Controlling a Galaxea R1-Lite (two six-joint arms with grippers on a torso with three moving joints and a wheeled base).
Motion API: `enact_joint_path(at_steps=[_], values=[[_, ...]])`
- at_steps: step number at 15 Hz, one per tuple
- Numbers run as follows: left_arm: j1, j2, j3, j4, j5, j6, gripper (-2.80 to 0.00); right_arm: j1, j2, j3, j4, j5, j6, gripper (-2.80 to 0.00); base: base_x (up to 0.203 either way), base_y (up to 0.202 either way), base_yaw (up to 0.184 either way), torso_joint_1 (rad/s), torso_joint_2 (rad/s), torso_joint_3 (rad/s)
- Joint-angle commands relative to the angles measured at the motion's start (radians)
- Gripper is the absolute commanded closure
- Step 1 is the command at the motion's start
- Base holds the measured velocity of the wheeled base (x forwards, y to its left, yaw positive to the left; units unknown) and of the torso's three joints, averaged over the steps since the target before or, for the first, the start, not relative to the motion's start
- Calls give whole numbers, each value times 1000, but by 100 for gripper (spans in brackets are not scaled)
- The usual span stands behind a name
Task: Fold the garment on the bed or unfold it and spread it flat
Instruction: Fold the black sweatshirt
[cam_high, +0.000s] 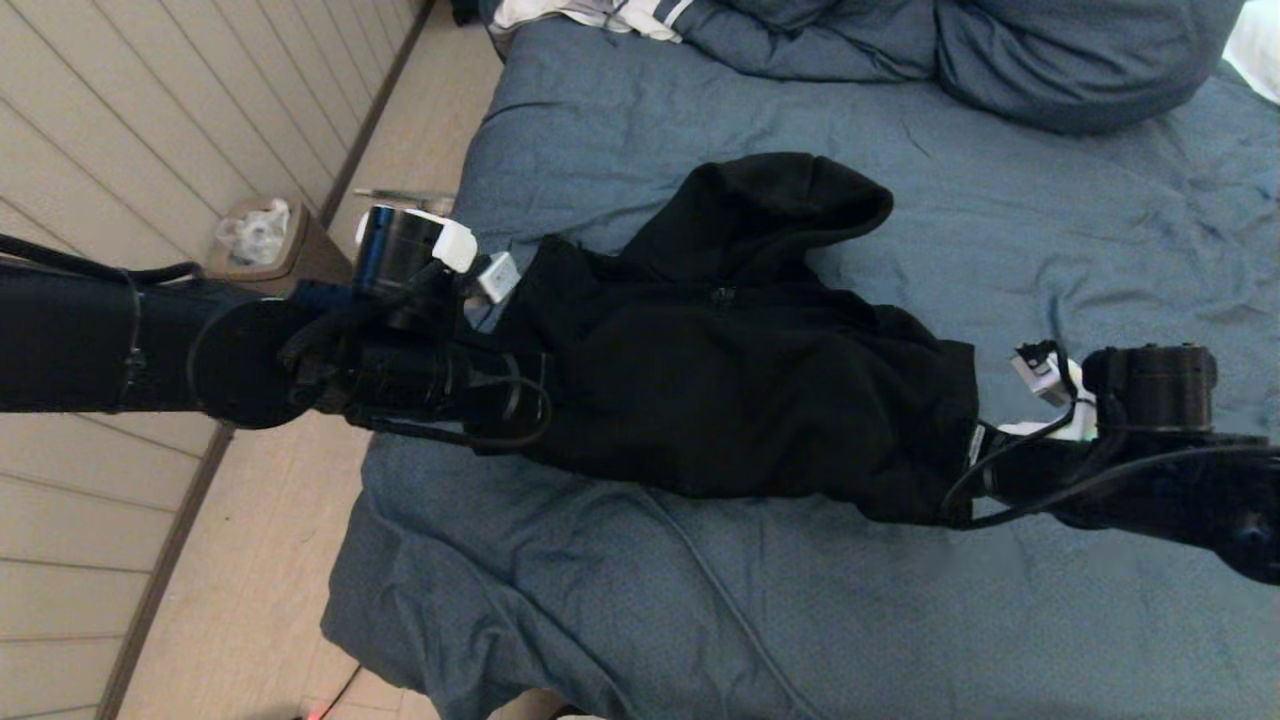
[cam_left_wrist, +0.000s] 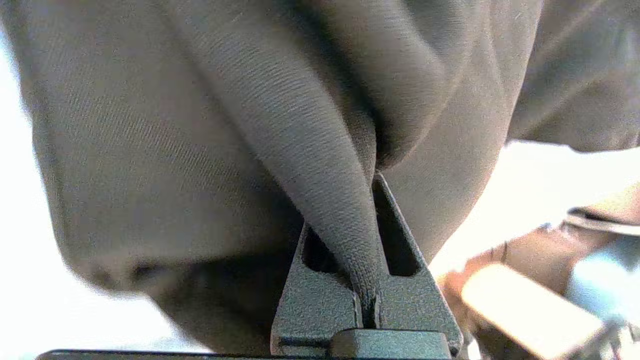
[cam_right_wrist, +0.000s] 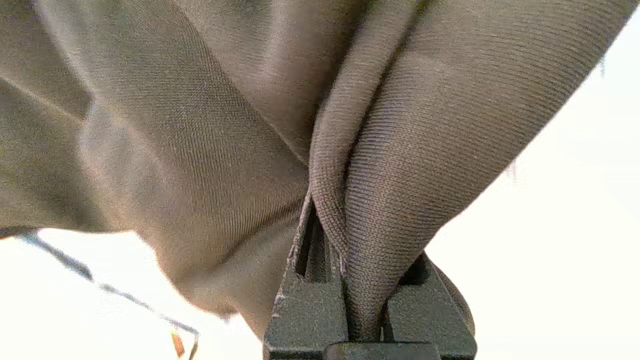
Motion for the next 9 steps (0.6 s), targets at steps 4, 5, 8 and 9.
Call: enact_joint_path(at_steps=[4,5,8,9], values=[[-1,-179,229,17,5,0,0,-48,-124,148,14,4,-69,0,0,0,0,0,0,0],[-1,-205,275,2,4,-1,0,-71,-132,177,12,4,-91,0,0,0,0,0,0,0],[0,-256,377,-36,3,0,0,-117,-154,255,9,6,-149,0,0,0,0,0,0,0],[0,-264,410,-38,1,0,0,-124,-157,281,8,9,-170,0,0,0,0,0,0,0]])
